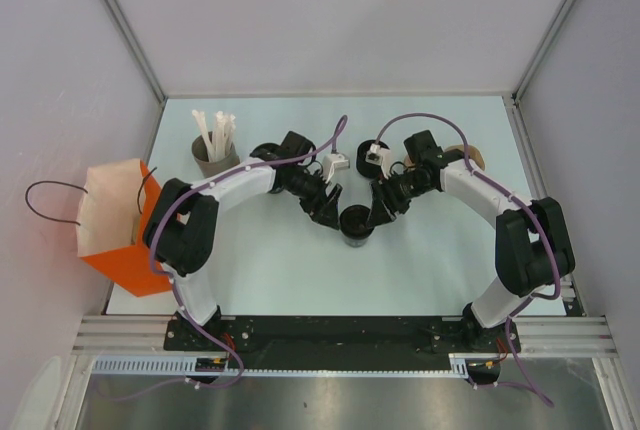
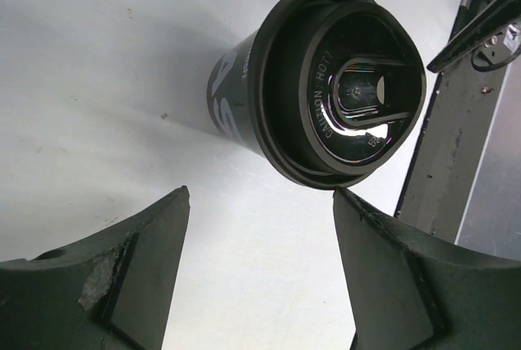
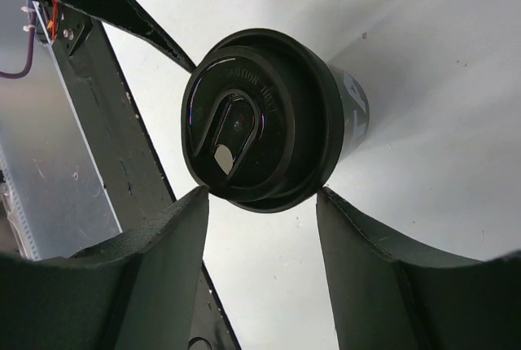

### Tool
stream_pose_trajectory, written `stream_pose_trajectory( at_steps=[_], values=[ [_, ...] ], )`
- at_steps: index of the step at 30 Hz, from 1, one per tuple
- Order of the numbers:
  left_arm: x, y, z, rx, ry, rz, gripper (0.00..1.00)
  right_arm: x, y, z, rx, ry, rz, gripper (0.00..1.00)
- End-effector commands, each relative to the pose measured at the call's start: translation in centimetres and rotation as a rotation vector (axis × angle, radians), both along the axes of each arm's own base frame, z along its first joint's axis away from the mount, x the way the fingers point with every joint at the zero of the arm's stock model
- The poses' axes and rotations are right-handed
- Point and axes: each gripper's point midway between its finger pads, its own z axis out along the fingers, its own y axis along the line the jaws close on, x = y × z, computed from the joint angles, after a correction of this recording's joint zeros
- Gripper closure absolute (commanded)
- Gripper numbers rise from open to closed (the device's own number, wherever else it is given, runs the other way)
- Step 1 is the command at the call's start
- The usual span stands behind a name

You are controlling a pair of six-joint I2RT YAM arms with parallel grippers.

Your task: Pack the takeout coffee

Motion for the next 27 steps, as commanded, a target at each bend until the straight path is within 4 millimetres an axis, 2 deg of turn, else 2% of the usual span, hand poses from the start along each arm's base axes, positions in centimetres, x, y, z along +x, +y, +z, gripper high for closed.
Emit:
stream_pose_trajectory(
  at_steps=[1, 12, 19, 27],
  values=[
    [4.0, -1.4, 1.4, -0.021, -0.168, 0.047, 0.24, -1.1, 0.4, 0.9, 0.017, 0.016, 0.032, 0.40],
    [6.1, -1.9, 1.6, -0.013, -0.208, 0.091, 0.23, -2.3, 0.1, 1.0, -0.001, 0.032, 0.061, 0.40],
    [5.9, -2.1, 2.1, -0.032, -0.201, 0.082, 0.22, -1.4, -0.6, 1.7, 0.014, 0.008, 0.023, 0.38],
    [4.9, -2.5, 5.6, -0.112, -0.241, 0.043, 0.17, -0.6, -1.9, 2.1, 0.075, 0.067, -0.029, 0.33]
  ],
)
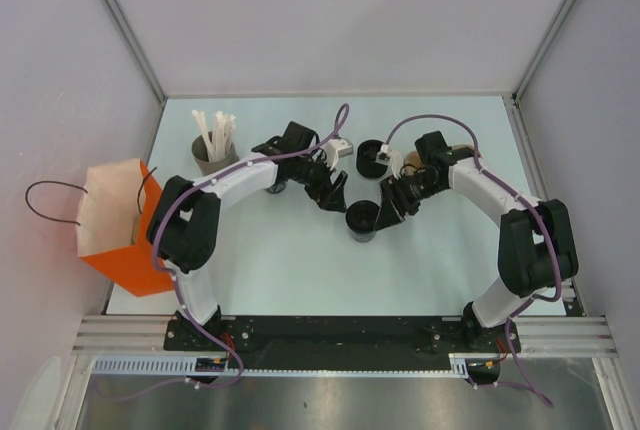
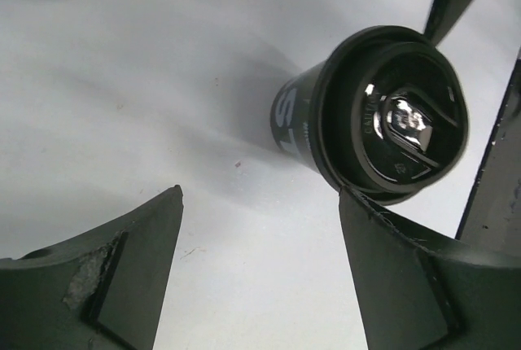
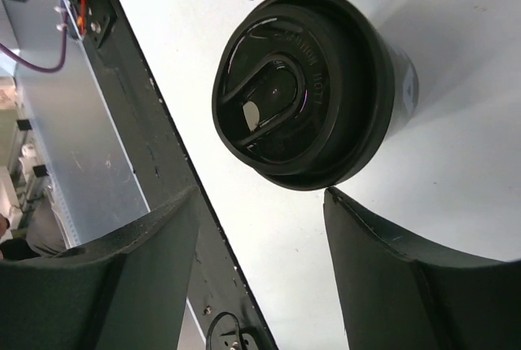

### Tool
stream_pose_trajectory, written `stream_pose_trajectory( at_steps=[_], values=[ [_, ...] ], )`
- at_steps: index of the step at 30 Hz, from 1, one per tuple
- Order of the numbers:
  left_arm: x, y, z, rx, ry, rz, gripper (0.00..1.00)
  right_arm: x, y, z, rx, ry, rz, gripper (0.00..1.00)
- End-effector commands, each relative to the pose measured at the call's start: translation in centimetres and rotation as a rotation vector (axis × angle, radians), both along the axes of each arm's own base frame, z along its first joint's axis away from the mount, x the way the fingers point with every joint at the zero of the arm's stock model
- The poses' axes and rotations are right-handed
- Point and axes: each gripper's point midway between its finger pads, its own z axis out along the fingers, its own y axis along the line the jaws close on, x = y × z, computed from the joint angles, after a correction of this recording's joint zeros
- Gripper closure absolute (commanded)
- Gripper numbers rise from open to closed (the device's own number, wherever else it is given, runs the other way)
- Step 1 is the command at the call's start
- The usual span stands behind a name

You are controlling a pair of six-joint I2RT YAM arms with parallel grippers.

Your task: Pack the takeout coffee

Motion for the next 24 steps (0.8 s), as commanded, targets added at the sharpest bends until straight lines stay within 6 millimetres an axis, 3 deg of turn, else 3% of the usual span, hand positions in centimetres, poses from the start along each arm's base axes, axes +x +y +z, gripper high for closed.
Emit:
stream_pose_trajectory(
  at_steps=[1, 8, 14, 24],
  values=[
    [0.2, -1.2, 5.0, -0.105, -0.092, -0.036, 0.16, 0.6, 0.1, 1.7, 0.081, -0.024, -0.002, 0.33],
    [0.3, -1.3, 6.4, -0.119, -0.111, -0.044, 0.16, 0.8, -0.2, 1.1, 0.072, -0.010, -0.008, 0.32],
    [-0.2, -2.5, 8.2, -0.184, -0.081, -0.066, 0.13, 1.9, -1.5, 0.4, 0.064, 0.008, -0.061, 0.32],
    [-0.9, -5.8, 5.8, -0.179, 0.021, -0.095, 0.11, 3.1, -2.5, -1.0, 0.064, 0.061, -0.116, 0.32]
  ],
)
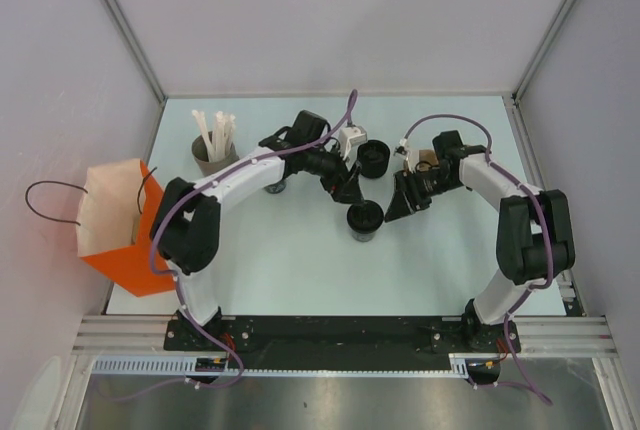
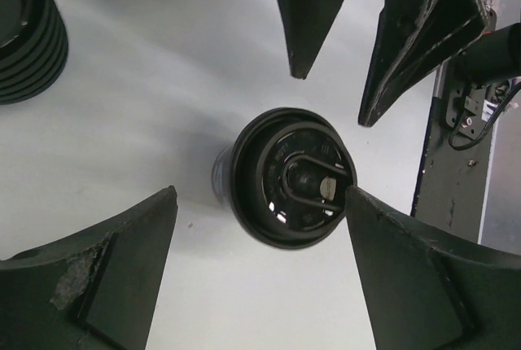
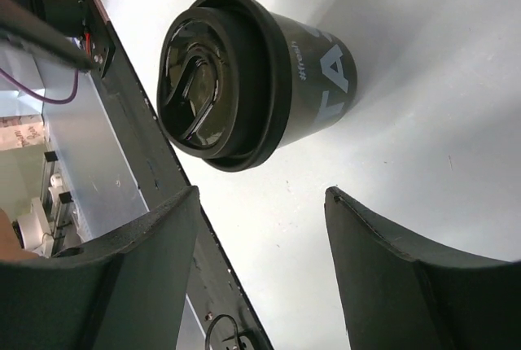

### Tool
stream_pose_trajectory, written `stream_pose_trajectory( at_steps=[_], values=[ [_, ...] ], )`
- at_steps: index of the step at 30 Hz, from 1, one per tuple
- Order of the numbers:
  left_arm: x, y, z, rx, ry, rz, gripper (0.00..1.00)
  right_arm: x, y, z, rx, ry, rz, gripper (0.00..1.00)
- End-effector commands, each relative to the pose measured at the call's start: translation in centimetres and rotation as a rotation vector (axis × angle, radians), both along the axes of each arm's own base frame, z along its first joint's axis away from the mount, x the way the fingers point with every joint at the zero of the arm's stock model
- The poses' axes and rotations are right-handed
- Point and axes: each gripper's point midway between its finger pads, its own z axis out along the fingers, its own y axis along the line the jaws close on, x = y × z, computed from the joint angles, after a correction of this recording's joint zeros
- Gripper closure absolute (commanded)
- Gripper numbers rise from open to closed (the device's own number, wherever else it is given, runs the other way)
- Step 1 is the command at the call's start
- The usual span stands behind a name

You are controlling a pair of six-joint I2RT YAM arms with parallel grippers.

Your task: Pack the takeout coffee

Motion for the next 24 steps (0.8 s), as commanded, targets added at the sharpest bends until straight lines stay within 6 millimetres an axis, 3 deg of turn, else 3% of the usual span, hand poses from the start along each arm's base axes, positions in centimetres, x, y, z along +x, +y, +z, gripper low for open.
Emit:
stream_pose_trajectory(
  at_steps=[1, 7, 16, 24],
  values=[
    [-0.2, -2.4, 0.3, -0.040, 0.035, -0.036, 0.11, 0.8, 0.4, -0.1, 0.023, -0.006, -0.003, 0.32],
    [-0.6, -3.4, -1.2, -0.015, 0.060, -0.056, 0.11, 1.2, 0.4, -0.6, 0.030, 0.017, -0.021, 0.32],
    [-0.9, -3.0, -2.7, 0.015, 0.064, -0.057, 0.15, 1.9, 0.6, -0.3, 0.054, 0.033, -0.031, 0.33],
    [-1.1, -2.4, -4.1, 0.044, 0.060, -0.050, 0.27, 2.8, 0.7, -0.4, 0.062, 0.057, -0.038, 0.36]
  ],
)
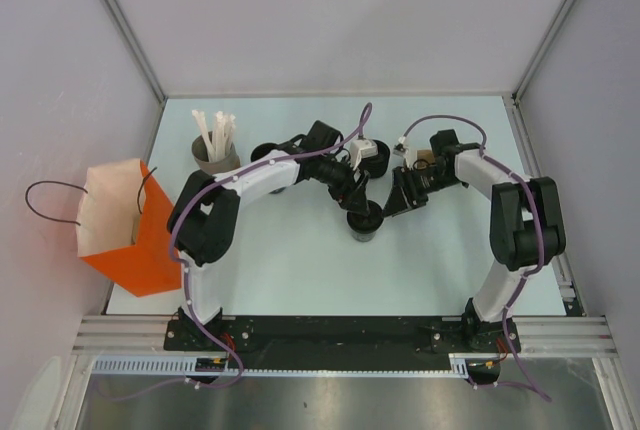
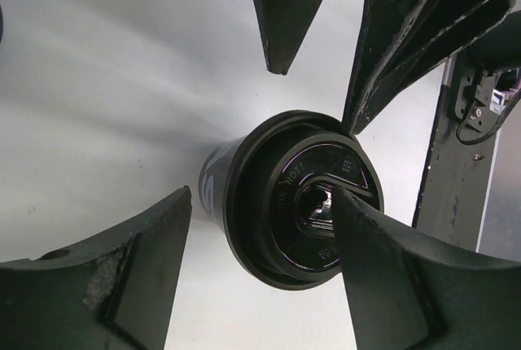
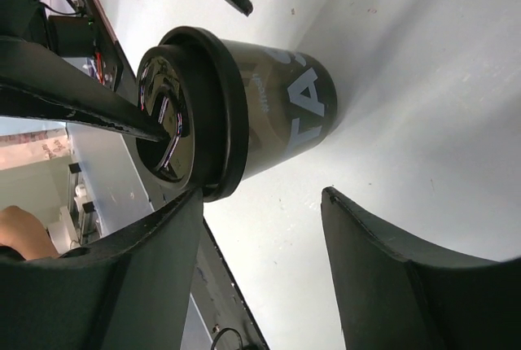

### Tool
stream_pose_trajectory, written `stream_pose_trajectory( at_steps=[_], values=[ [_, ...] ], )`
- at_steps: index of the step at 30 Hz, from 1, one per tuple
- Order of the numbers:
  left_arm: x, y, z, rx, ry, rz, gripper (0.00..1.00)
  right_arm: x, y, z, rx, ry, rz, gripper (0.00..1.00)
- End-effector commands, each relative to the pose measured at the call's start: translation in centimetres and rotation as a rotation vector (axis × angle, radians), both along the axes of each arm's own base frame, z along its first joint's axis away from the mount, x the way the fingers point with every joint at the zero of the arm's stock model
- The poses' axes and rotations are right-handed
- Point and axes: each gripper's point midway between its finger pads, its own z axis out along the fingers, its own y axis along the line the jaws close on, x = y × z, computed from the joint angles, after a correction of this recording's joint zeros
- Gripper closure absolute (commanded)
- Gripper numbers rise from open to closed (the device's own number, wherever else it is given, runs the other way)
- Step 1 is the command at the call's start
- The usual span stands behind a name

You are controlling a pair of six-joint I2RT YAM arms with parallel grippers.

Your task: Pack the takeout coffee

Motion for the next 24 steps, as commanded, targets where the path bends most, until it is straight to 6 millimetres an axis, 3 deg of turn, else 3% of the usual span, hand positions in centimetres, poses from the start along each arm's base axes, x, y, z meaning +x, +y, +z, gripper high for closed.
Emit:
stream_pose_trajectory(
  at_steps=[1, 10, 15, 24],
  values=[
    [0.1, -0.1, -0.1, -0.002, -0.032, -0.009, 0.27, 1.3, 0.4, 1.2, 0.044, -0.017, -0.003, 0.37],
    [-0.1, 0.2, -1.1, 0.019, -0.031, -0.014, 0.38, 1.6, 0.5, 0.6, 0.056, 0.017, -0.006, 0.43],
    [-0.1, 0.6, -2.2, 0.049, -0.031, -0.008, 0.49, 1.5, 0.5, 0.1, 0.049, 0.046, -0.010, 0.47],
    [-0.5, 1.9, -4.0, 0.102, -0.051, -0.004, 0.65, 1.3, -0.2, -2.4, -0.041, 0.096, -0.044, 0.54]
  ],
)
